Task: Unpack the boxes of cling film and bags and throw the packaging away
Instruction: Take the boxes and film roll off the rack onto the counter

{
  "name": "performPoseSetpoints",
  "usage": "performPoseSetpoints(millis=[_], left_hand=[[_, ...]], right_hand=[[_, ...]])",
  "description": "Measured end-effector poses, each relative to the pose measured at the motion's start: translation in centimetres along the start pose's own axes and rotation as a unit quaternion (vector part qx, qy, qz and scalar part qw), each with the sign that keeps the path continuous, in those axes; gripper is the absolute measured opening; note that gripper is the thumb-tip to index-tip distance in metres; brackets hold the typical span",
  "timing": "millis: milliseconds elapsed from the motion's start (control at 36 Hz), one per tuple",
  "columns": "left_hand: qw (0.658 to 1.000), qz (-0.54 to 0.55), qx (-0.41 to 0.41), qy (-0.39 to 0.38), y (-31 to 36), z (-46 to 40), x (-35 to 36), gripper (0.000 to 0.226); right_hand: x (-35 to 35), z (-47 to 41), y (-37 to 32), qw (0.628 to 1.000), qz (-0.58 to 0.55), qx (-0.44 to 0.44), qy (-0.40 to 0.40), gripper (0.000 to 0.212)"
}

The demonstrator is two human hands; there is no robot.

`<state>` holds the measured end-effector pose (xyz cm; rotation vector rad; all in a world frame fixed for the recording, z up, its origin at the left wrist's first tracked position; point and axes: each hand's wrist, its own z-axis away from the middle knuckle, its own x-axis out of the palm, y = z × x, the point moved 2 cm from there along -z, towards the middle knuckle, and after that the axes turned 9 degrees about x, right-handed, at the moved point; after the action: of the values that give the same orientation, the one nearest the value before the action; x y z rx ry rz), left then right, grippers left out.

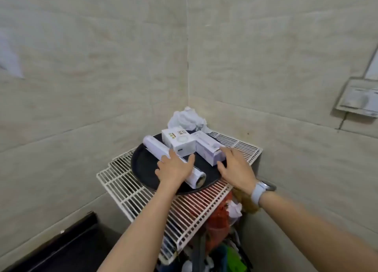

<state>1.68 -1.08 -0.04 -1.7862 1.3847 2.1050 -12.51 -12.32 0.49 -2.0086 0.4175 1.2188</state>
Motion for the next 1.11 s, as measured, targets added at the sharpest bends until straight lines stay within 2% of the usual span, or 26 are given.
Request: performPoseSetpoints(millis=[139,306,444,583,722,861,1000,1111], left_hand=[[0.994,0.027,-0.098,-0.035,0.0,-2.5,3.2,0.107],[0.987,0.1,-0.129,0.006,-0.1,-3.2,4.5,0.104],[0.969,0.194,-0.134,0.075,0.4,-2.4,4.4,0.095],[0.955,0.23,-0.135,0.132,0.1,-1.7,3.0,0.085],[0.94,0.264,-0.088,0.199,0.5,0.1,0.3,0.068],[0.931,0.252,-0.004,0.263,0.7,3.3,-5.2,0.06],[0.93,0.204,0.053,0.303,-2.1,9.8,-9.2,0.036],[0.921,0.205,0.013,0.332,-6.4,15.9,-9.8,0.03]], right_hand=[[2.0,-4.8,0.2,0.997,0.067,0.026,-0.041,0.061],[4.8,-7.3,1.3,0.99,0.114,0.023,-0.083,0.065],[5.4,-7.7,1.5,0.998,0.019,0.028,-0.06,0.058],[3.1,-7.4,2.3,0.992,-0.118,0.038,-0.013,0.057],[-0.3,-6.5,1.5,0.973,-0.23,0.004,0.018,0.057],[-2.6,-4.0,-2.6,0.948,-0.311,-0.061,0.011,0.058],[-2.1,1.1,-7.6,0.922,-0.366,-0.116,-0.049,0.058],[0.1,6.5,-11.8,0.904,-0.373,-0.157,-0.141,0.059]])
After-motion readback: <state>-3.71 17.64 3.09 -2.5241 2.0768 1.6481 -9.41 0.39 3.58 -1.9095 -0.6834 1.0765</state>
